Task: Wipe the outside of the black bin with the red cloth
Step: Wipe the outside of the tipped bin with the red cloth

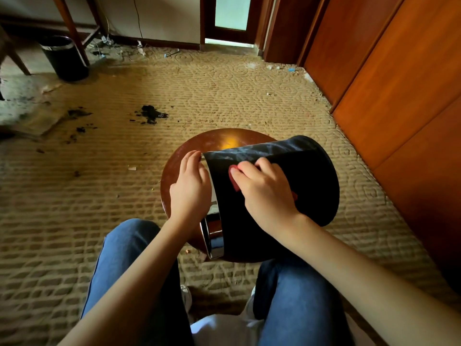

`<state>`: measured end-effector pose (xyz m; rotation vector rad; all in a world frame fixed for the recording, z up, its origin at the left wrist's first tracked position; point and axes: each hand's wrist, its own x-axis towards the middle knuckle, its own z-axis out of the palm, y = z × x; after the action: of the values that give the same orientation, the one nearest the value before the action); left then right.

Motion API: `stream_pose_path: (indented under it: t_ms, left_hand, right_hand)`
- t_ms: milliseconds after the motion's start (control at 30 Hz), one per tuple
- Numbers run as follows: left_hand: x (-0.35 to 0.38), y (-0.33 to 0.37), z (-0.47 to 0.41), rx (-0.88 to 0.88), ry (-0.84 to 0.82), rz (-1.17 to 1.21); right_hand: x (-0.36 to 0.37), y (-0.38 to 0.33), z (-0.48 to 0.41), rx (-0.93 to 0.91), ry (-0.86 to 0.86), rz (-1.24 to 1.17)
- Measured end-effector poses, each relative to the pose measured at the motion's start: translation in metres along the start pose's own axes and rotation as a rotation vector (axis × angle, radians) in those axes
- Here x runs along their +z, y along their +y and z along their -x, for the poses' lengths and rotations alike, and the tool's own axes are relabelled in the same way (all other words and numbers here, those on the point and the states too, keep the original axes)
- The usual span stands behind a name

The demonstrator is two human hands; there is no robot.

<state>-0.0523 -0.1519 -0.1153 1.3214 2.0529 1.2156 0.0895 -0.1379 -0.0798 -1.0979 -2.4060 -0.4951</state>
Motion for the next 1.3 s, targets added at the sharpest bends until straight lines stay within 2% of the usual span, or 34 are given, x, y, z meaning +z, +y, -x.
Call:
stream_pose_path:
  t_ms: [133,333,533,733,967,1200,1300]
  left_hand:
    - [-0.004,0.001,0.0,0.012,-0.001,-0.048]
    - [-0.001,0.0,-0.002,0.037,0.027,0.039]
    - [-0.005,-0.002,0.005,0.057,0.002,-0.062]
    - [-0.006,0.002,-0.006,0.035,0.002,0.001]
    - [-0.006,-0.004,0.006,0.103,0.023,-0.04]
    - [-0.002,-0.005,-0.001,0.089,0.032,0.03]
    - [0.0,-0.007,0.002,0.094,0.035,0.032]
  right_hand:
    - [0.005,-0.002,-0.021,0.02,-0.044,0.021]
    - [-0.015,0.007,0.026,-0.056,-0.022,0.011]
    - [0.005,0.006,-0.024,0.039,-0.026,0.01]
    - [-0.011,0.015,0.03,-0.019,-0.025,-0.009]
    - [0.01,0.014,-0.03,0.059,-0.046,-0.002]
    - [-0.009,0.019,0.028,0.033,0.016,-0.036]
    - [-0.004,0.024,0.007,0.088,-0.058,-0.061]
